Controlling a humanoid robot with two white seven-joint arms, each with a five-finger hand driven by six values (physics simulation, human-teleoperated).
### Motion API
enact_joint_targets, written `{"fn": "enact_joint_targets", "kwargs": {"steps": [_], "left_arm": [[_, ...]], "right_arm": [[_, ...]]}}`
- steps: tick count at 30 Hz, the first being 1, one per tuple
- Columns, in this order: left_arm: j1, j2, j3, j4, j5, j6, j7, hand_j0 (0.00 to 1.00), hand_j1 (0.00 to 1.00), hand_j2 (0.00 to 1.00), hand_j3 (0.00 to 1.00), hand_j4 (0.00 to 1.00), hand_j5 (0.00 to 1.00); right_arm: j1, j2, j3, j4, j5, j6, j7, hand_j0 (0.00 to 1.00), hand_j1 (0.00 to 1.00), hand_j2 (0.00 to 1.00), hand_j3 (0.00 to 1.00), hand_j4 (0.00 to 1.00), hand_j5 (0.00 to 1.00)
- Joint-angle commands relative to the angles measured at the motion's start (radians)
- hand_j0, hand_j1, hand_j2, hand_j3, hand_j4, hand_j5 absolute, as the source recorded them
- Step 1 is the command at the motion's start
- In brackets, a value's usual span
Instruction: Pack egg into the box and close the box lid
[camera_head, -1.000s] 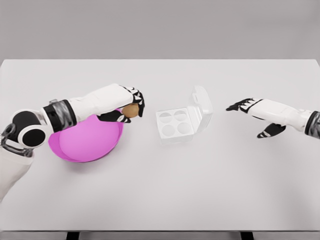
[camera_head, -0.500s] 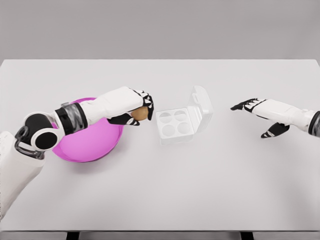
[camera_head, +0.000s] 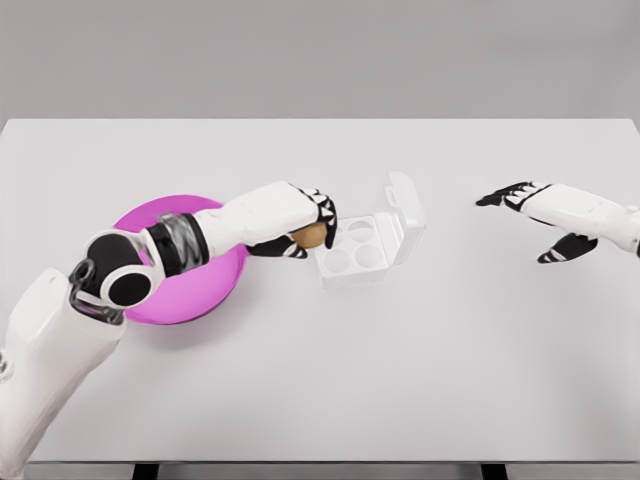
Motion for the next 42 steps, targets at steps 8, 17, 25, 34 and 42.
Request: {"fn": "enact_joint_targets", "kwargs": {"steps": [8, 17, 25, 34, 42], "left_arm": [[0.0, -0.051, -0.011, 0.013, -0.04, 0.008, 0.001, 0.38, 0.38, 0.38, 0.38, 0.38, 0.38], [-0.011, -0.085, -0.018, 0.095, -0.04, 0.01, 0.001, 0.38, 0.38, 0.38, 0.38, 0.38, 0.38], [-0.014, -0.114, -0.019, 0.126, -0.042, 0.004, 0.001, 0.4, 0.4, 0.4, 0.4, 0.4, 0.4], [-0.034, -0.132, -0.028, 0.152, -0.042, 0.0, 0.001, 0.42, 0.42, 0.42, 0.42, 0.42, 0.42], [-0.035, -0.135, -0.027, 0.154, -0.042, 0.002, 0.001, 0.62, 0.62, 0.62, 0.62, 0.62, 0.62]], "right_arm": [[0.005, -0.007, -0.001, -0.041, -0.007, 0.003, 0.0, 1.0, 1.0, 1.0, 1.0, 1.0, 1.0], [0.003, -0.008, -0.013, -0.054, -0.007, 0.003, 0.0, 1.0, 1.0, 1.0, 1.0, 1.0, 1.0], [0.003, -0.007, -0.011, -0.054, -0.007, 0.003, 0.0, 1.0, 1.0, 1.0, 1.0, 1.0, 1.0], [0.009, -0.007, -0.011, -0.054, -0.007, 0.003, 0.0, 1.0, 1.0, 1.0, 1.0, 1.0, 1.0], [0.014, -0.008, -0.011, -0.054, -0.007, 0.003, 0.0, 1.0, 1.0, 1.0, 1.0, 1.0, 1.0]]}}
